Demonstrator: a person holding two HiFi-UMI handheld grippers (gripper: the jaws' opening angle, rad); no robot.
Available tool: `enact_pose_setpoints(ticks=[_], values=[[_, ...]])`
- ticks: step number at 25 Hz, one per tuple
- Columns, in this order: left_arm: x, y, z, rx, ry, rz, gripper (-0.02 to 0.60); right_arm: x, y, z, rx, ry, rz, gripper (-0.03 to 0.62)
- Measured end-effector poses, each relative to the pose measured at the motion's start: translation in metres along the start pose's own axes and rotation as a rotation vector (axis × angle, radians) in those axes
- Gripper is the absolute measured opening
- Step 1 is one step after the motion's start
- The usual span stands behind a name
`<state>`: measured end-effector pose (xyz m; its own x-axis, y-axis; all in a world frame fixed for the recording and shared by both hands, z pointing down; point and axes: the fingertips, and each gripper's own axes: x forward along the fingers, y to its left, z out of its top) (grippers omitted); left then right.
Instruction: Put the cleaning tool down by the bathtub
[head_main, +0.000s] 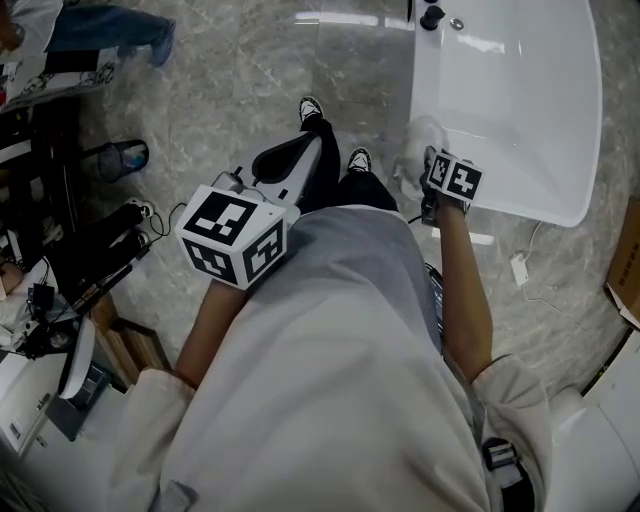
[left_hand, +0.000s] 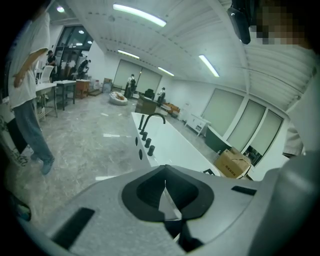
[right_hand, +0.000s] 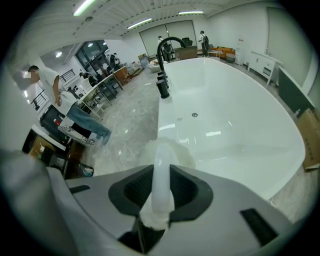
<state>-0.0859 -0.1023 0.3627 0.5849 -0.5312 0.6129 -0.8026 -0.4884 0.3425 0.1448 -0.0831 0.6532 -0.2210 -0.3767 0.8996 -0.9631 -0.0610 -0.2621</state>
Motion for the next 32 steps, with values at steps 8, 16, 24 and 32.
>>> enact_pose_setpoints(ticks=[8, 16, 24, 32], values=[[0.003, 0.002, -0.001, -0.019, 0.007, -0.002, 0.005, 0.009, -0.001, -0.005, -0.018, 0.021, -0.023, 0.085], [0.005, -0.001, -0.001, -0.006, 0.017, -0.008, 0.005, 0.014, -0.005, -0.012, -0.01, 0.037, -0.039, 0.086], [0.001, -0.008, -0.003, 0.003, 0.015, -0.02, 0.005, 0.008, -0.001, -0.018, 0.006, 0.037, -0.023, 0.086], [0.002, -0.011, -0.003, 0.003, 0.02, -0.044, 0.005, 0.004, 0.002, -0.019, 0.012, 0.024, -0.006, 0.101]])
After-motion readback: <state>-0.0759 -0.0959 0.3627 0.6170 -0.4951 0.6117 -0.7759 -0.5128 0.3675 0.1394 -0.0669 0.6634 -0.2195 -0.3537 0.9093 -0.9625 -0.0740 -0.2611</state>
